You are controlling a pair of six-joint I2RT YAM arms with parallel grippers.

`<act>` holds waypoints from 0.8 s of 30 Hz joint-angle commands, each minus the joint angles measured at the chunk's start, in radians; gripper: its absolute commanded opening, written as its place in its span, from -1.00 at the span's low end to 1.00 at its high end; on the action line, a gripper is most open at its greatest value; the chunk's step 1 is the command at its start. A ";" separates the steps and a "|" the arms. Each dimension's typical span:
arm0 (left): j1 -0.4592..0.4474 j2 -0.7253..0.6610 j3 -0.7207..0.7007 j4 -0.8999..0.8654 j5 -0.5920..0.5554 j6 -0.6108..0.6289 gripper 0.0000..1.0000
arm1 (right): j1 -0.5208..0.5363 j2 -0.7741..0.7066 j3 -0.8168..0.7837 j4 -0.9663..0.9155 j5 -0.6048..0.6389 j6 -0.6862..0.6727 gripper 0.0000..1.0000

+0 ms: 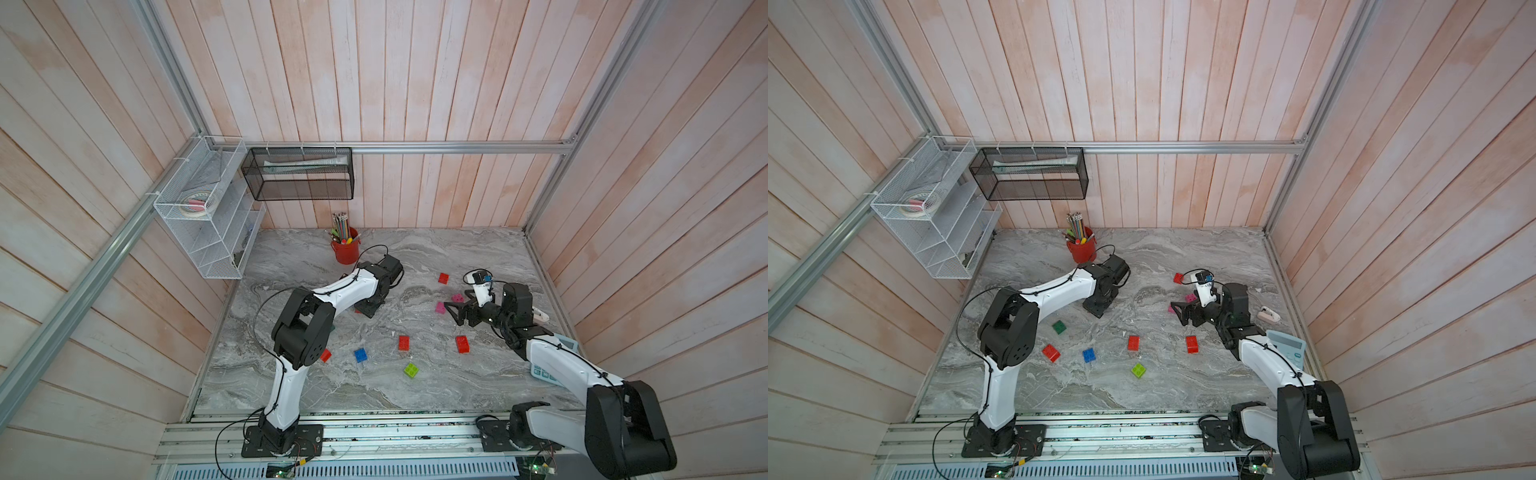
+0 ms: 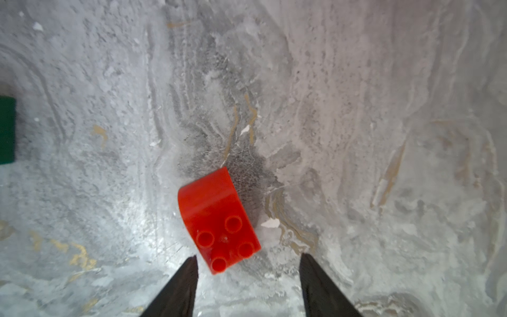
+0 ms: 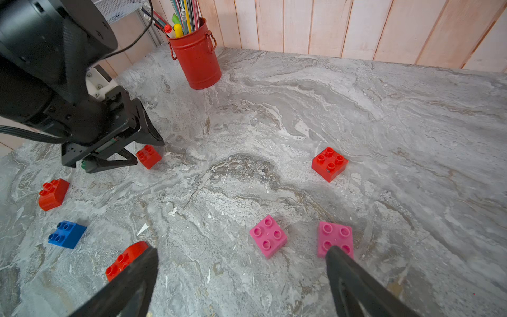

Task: Assemble the letter s with lego
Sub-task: Adjust the lego brick at the center of the board, then pick up the lego brick from the center of the board.

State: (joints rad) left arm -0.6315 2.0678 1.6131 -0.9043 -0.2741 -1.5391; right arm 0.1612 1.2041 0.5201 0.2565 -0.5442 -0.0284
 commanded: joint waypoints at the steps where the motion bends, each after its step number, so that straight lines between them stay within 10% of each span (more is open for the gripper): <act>1: 0.002 -0.111 -0.029 -0.001 -0.044 0.178 0.31 | 0.003 -0.012 0.000 -0.028 -0.038 0.015 0.93; 10: 0.074 -0.377 -0.291 0.168 0.073 0.783 0.64 | 0.089 -0.022 0.012 -0.047 -0.034 0.038 0.94; 24: 0.247 -0.498 -0.544 0.209 0.201 0.794 0.56 | 0.270 -0.017 0.035 -0.088 0.026 0.113 0.94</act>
State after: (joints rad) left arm -0.4061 1.5982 1.0943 -0.7452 -0.1017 -0.7490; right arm 0.4110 1.1946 0.5262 0.1993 -0.5411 0.0593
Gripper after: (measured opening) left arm 0.784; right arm 0.971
